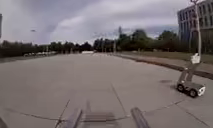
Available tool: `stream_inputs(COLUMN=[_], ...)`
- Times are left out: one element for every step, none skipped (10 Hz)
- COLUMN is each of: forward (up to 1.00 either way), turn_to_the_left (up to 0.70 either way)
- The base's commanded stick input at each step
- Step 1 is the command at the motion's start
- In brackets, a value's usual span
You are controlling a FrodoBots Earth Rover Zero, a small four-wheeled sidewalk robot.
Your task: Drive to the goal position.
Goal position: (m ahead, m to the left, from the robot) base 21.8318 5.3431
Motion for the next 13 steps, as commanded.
stream_inputs(forward=[1.00,1.00,1.00,1.00,1.00,1.00,1.00,1.00,1.00,1.00,1.00,1.00,1.00], turn_to_the_left=[0.00,0.00,0.00,0.00,0.00,0.00,0.00,0.00,0.00,0.00,0.00,0.00,0.00])
